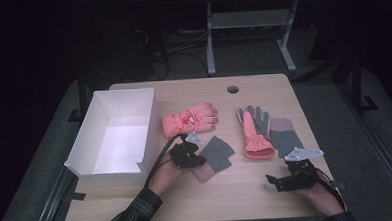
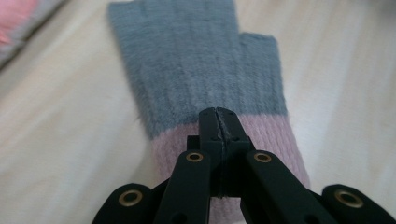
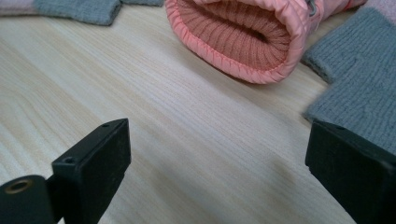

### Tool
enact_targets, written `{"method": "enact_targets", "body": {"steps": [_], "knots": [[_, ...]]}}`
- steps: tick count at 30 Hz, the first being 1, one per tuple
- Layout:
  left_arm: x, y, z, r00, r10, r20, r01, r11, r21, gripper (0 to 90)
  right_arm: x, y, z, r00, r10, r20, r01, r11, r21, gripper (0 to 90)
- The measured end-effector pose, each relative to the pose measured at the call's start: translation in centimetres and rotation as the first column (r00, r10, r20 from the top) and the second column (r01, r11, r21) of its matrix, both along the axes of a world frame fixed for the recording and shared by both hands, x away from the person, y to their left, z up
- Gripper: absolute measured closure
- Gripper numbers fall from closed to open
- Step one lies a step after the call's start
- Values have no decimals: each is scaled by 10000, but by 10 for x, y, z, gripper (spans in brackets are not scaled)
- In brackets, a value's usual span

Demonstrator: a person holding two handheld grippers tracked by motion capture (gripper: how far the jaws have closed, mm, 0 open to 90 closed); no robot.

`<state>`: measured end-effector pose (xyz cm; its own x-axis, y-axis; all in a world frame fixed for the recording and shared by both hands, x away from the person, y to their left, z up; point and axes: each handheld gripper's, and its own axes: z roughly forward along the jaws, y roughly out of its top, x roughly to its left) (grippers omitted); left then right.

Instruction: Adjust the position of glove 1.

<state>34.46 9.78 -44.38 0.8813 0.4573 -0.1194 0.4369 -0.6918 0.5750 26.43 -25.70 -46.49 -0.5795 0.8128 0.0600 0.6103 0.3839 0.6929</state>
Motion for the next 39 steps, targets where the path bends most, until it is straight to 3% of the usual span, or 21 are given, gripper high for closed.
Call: {"method": "enact_targets", "body": {"steps": [4,7,10,15,20,24,25,27,32,39], "knots": [[-14,-8,-1,9992,-278,-284,270,9992,-292,898,0,-1,-1,10000,-8,10,8,10000,16,66],[-21,-13,-1,9977,-608,-287,599,9977,-307,898,0,-2,-1,10000,-41,6,41,10000,13,66],[-23,-13,2,9979,-607,-222,600,9976,-344,898,0,-1,0,10000,-22,9,22,10000,15,66],[-21,4,10,9999,-118,-15,117,9992,-387,898,0,-1,-1,10000,-10,0,10,10000,-5,66],[-22,14,5,9999,121,-115,-121,9999,-12,898,0,-2,-1,10000,-41,-4,41,10000,-2,66],[-25,12,3,9994,-171,-303,176,9997,167,898,0,-1,0,10000,-15,-11,15,10000,-26,66],[-27,10,2,9993,-73,-376,73,10000,18,898,0,0,0,10000,-11,-7,11,10000,-35,66],[-30,8,2,9991,-268,-342,272,9996,110,898,0,-1,-1,10000,-15,-10,15,10000,-35,66],[-38,-5,1,9959,-710,-564,701,9974,-171,898,0,-1,-1,10000,-25,-3,25,10000,-4,66],[-47,-26,-2,9876,-1414,-686,1394,9897,-335,898,0,0,0,10000,-3,-27,3,10000,-15,66]]}}
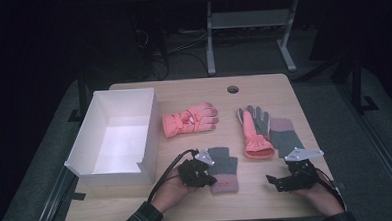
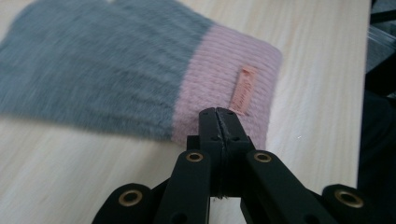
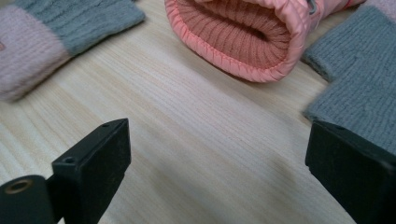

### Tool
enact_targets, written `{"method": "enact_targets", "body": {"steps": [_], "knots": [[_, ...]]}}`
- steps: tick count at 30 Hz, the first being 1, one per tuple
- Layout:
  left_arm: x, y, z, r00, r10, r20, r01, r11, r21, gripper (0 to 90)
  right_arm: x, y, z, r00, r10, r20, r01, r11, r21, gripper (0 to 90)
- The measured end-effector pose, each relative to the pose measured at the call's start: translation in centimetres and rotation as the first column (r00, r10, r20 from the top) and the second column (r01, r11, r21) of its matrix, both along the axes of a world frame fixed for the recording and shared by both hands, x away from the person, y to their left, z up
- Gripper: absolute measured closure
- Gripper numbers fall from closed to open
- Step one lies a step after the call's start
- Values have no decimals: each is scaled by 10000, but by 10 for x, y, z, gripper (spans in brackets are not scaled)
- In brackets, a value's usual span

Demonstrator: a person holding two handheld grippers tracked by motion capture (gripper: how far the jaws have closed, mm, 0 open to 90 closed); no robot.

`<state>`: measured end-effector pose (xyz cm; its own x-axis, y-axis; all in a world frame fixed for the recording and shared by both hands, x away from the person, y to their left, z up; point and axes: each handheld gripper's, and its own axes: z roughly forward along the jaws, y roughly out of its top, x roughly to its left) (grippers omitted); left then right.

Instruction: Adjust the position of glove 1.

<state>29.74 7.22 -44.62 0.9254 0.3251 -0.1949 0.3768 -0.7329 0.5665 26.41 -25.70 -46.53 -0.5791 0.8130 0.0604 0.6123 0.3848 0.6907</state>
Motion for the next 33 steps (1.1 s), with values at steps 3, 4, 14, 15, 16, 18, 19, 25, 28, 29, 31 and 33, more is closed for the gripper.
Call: {"method": "enact_targets", "body": {"steps": [3,4,14,15,16,18,19,25,28,29,31,33], "knots": [[-3,-7,-1,9998,-223,16,223,9997,-58,898,0,1,0,10000,34,3,-34,10000,4,66],[-3,-8,-1,9996,-274,8,275,9996,-93,898,0,1,0,10000,74,50,-74,10000,15,66],[-6,-28,-4,9984,-556,46,557,9979,-341,898,0,1,-1,10000,26,-7,-26,10000,-17,66],[-6,-29,-4,9985,-547,53,548,9979,-342,898,0,1,-1,10000,50,-9,-50,10000,-18,66],[-6,-29,-4,9984,-553,87,556,9978,-366,898,0,1,-1,10000,54,-7,-54,10000,-19,65],[-6,-27,-3,9983,-570,131,575,9977,-361,898,0,1,0,10000,32,-26,-32,10000,24,65],[-6,-24,-2,9985,-518,198,525,9979,-376,898,0,1,0,10000,47,-10,-47,10000,15,64],[-5,-7,2,9986,-149,505,177,9982,-569,757,-2,1,6,9997,178,-156,-177,9998,68,48],[-3,6,6,9974,100,721,-63,9986,-520,619,-2,2,8,9994,229,-254,-227,9997,69,63],[-3,10,8,9964,213,822,-166,9982,-572,507,-1,1,9,9991,323,-263,-321,9995,82,94],[-1,18,9,9939,422,1018,-354,9971,-679,465,-2,1,10,9992,267,-286,-263,9995,155,102],[-1,26,8,9924,576,1090,-506,9966,-657,372,-2,-1,11,9995,272,-160,-271,9996,58,133]]}}
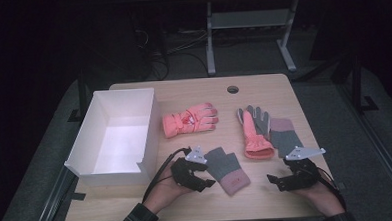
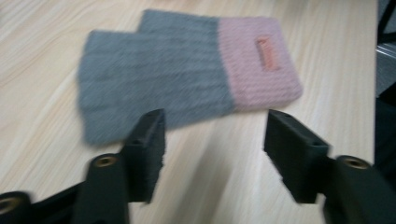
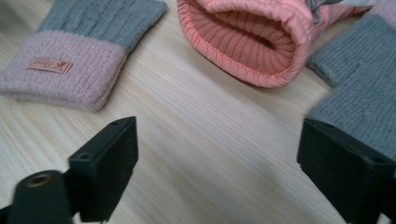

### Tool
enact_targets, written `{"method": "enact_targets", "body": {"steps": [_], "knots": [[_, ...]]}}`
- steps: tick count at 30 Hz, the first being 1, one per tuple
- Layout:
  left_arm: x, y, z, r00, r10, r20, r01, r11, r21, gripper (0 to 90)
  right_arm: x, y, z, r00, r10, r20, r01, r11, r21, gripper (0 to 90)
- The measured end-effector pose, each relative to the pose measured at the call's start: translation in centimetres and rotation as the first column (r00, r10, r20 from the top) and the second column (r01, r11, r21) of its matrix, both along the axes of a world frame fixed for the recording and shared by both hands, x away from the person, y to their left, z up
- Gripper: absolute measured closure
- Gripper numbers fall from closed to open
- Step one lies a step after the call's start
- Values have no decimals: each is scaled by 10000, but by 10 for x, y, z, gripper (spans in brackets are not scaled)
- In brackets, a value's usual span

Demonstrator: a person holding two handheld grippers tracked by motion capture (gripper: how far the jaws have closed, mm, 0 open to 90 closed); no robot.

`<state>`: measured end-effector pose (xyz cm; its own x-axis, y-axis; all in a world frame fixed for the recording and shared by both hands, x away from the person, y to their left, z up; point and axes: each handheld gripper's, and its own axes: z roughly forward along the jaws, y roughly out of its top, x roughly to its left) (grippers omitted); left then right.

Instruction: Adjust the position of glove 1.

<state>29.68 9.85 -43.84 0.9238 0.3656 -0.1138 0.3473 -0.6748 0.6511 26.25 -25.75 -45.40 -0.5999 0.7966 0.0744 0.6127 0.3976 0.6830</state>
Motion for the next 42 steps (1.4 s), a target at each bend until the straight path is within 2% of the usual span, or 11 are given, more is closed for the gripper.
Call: {"method": "enact_targets", "body": {"steps": [3,5,6,9,13,17,18,27,31,38,42], "knots": [[-1,10,-3,9997,198,126,-198,9998,-31,279,0,-1,2,10000,32,1,-32,10000,-15,192],[-2,15,-6,9993,343,157,-339,9991,-241,213,2,-2,3,9998,154,-142,-154,9999,10,251],[-2,18,-6,9992,371,114,-369,9991,-192,193,3,-3,4,9994,153,-309,-153,9999,24,265],[-4,23,-7,9988,480,72,-477,9984,-310,168,5,-5,9,9997,79,-237,-75,9998,191,369],[-6,27,-7,9991,403,138,-400,9990,-184,158,16,-13,17,9994,-323,-147,329,9986,421,589],[-4,28,-7,9991,351,243,-348,9993,-125,158,29,-22,26,9953,-924,272,911,9948,452,863],[-4,27,-7,9994,288,206,-286,9995,-126,158,34,-26,29,9932,-1059,481,1040,9938,406,900],[-3,25,-11,9992,360,194,-358,9993,-98,159,74,-47,25,9790,-1893,759,1905,9816,-94,900],[-1,25,-12,9988,453,210,-449,9988,-169,159,85,-59,18,9723,-2255,618,2273,9735,-247,900],[-1,23,-14,9990,425,99,-423,9990,-172,161,84,-77,3,9657,-2587,208,2595,9621,-834,900],[-1,23,-15,9991,409,84,-408,9991,-124,161,82,-81,-2,9692,-2464,23,2453,9639,-1031,900]]}}
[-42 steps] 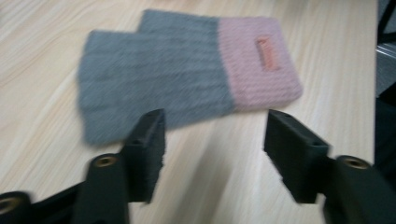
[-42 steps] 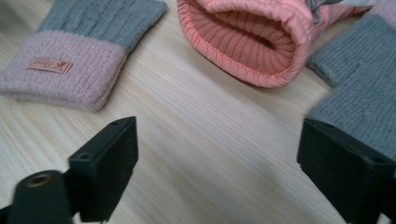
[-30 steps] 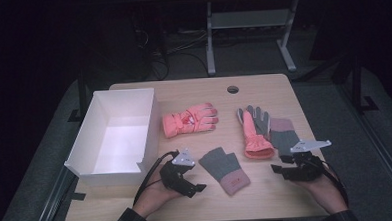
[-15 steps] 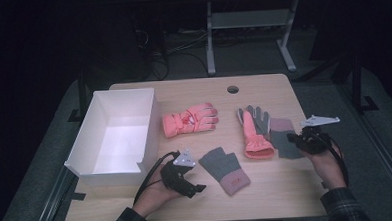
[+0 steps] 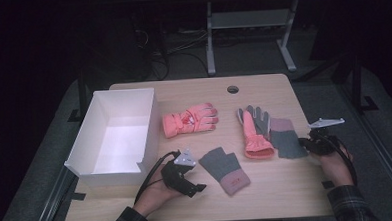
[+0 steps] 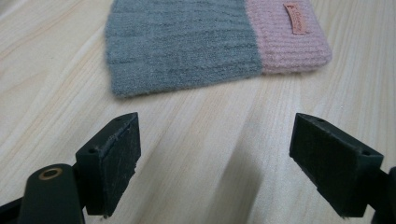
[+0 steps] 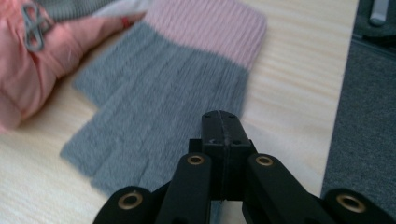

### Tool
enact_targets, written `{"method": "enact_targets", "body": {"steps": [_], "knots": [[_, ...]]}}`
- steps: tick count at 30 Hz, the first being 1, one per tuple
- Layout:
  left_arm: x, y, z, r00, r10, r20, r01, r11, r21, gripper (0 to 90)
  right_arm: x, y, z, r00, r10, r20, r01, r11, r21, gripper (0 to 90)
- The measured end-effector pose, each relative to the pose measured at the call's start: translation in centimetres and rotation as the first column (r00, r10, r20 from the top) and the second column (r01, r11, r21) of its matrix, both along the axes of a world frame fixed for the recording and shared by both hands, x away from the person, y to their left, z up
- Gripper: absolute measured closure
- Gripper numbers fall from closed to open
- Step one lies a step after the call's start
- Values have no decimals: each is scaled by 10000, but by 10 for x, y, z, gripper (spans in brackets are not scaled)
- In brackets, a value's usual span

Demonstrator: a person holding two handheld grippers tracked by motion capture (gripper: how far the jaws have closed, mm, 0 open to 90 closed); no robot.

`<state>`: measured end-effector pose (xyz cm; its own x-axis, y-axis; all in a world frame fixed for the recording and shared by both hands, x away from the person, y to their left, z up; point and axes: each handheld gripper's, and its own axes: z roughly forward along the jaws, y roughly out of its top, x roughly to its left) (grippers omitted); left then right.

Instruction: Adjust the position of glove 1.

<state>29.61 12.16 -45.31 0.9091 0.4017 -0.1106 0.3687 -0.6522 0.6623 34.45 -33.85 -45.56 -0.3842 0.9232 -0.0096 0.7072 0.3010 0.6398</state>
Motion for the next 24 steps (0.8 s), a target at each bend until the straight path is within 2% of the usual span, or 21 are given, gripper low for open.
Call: {"method": "enact_targets", "body": {"steps": [4,7,12,19,24], "knots": [[0,0,0,9999,96,-64,-96,9999,-64,162,-1,1,-4,9997,56,-218,-60,9998,-200,900],[0,1,0,10000,-22,-62,22,10000,85,163,-5,0,-3,9996,106,-279,-115,9993,-351,900],[1,1,0,9999,-127,-50,128,9997,227,164,-18,0,-1,9988,124,-483,-146,9989,-450,900],[0,1,1,9999,-110,-71,112,9997,197,164,-37,-1,1,9977,157,-666,-198,9978,-627,900],[0,0,1,9998,-126,-161,129,9998,174,164,-56,2,2,9961,302,-832,-348,9979,-548,900]]}}
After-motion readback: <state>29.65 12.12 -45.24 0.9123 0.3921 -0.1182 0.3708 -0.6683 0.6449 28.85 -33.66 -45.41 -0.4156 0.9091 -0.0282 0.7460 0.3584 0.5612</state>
